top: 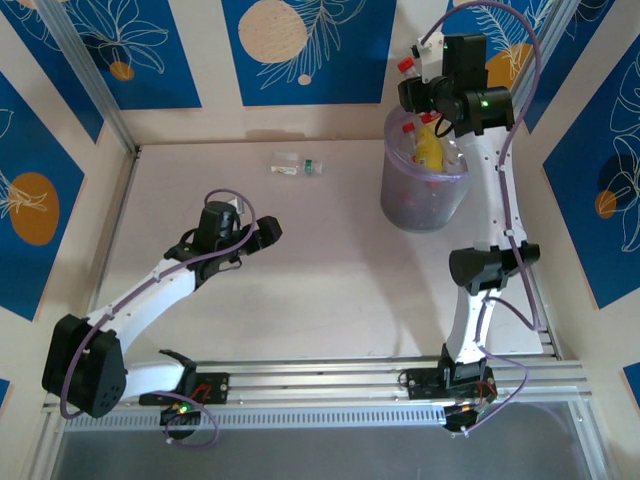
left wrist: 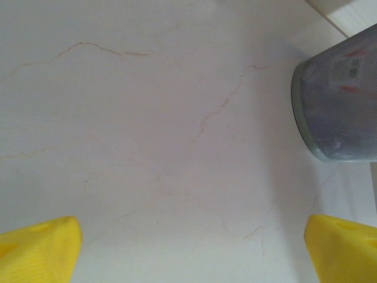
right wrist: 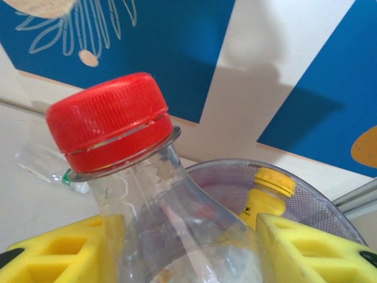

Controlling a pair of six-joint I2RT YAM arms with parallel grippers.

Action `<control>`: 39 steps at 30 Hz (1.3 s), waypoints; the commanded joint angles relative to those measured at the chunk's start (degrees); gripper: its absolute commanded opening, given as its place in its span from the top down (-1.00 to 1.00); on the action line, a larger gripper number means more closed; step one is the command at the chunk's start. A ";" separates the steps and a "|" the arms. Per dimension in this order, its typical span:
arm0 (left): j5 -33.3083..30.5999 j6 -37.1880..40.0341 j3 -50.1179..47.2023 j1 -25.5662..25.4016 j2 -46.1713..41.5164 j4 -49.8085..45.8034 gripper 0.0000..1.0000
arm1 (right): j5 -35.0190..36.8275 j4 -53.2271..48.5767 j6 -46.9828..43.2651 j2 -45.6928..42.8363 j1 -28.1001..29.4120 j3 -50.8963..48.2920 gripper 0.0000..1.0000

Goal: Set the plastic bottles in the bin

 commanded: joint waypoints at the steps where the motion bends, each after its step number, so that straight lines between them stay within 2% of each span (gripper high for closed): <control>1: 0.71 -0.47 0.12 0.77 -1.61 0.46 -0.93 | -2.13 -5.56 -0.97 6.52 -0.74 9.74 0.04; 3: 0.42 -0.49 0.03 0.76 -1.88 0.22 -0.93 | -2.86 -10.32 -1.13 11.91 -1.31 18.82 0.04; 6: 0.12 -0.29 0.03 0.76 -2.23 -0.29 -0.93 | -4.67 -11.28 -0.11 13.40 -1.83 19.00 0.04; 12: -0.65 0.28 0.03 0.78 -2.97 -1.28 -0.93 | -2.08 -14.53 0.36 16.03 -1.12 20.71 0.03; 16: -0.70 0.35 -0.06 0.84 -3.07 -1.25 -0.93 | -0.18 -17.20 7.05 17.02 -3.24 24.28 0.03; 27: 0.39 -0.18 0.03 0.85 -1.51 0.70 -0.93 | -0.79 -20.62 14.67 9.68 -11.68 14.10 0.03; 31: 0.48 -0.16 0.18 0.84 -1.60 0.45 -0.93 | -1.32 -22.44 16.04 11.54 -12.24 15.78 0.03; 34: -0.15 0.01 -0.04 0.80 -2.33 0.02 -0.93 | -2.02 -24.97 17.16 15.38 -12.74 21.60 0.02; 39: -0.57 0.40 -0.07 0.85 -3.06 -0.73 -0.93 | -0.82 -26.65 17.52 17.47 -13.21 21.57 -0.07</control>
